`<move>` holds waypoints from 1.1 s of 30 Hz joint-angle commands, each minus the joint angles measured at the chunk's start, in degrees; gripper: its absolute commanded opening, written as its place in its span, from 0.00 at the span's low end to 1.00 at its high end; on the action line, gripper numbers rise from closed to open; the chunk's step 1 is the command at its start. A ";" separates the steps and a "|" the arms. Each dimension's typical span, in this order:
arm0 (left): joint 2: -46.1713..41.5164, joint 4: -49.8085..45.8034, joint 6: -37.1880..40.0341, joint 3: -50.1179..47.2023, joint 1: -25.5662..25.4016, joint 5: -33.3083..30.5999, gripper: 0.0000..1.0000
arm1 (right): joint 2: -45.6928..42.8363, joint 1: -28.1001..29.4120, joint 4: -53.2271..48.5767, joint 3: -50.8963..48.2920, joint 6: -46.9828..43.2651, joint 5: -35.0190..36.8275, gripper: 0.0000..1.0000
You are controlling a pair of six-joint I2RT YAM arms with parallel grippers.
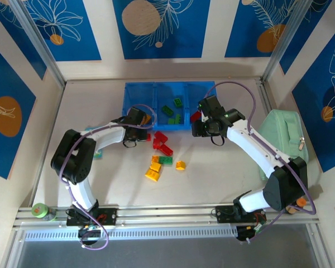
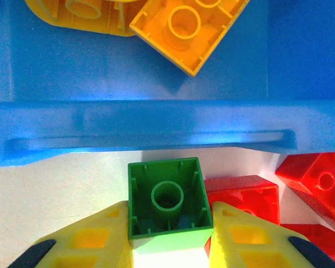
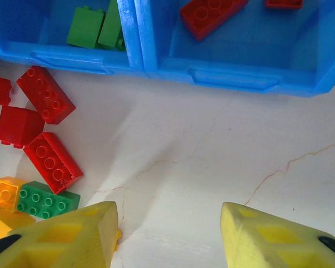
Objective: Sort the legos into containers by color
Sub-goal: Separate the lego at the center of the table, then pick up the lego from the center of the table.
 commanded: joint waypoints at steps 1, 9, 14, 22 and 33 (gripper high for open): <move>-2.92 -1.29 1.04 -1.17 0.63 -0.49 0.29 | -1.43 0.44 -0.37 -0.86 1.21 -0.36 0.52; -11.08 -1.98 -1.54 -9.14 -0.59 -1.44 0.32 | -0.86 0.84 -0.06 -1.11 1.45 -0.21 0.52; -15.92 -3.06 -2.17 -13.28 -0.66 -2.43 0.38 | -0.10 1.22 0.10 -0.77 1.49 -0.35 0.52; -17.17 -3.02 -2.03 -15.22 -0.69 -2.65 0.54 | 0.51 2.51 -0.28 0.19 1.73 0.67 0.52; -16.96 -2.73 -2.22 -15.47 -0.69 -3.69 0.59 | -1.00 2.70 -0.63 -0.69 2.17 1.07 0.52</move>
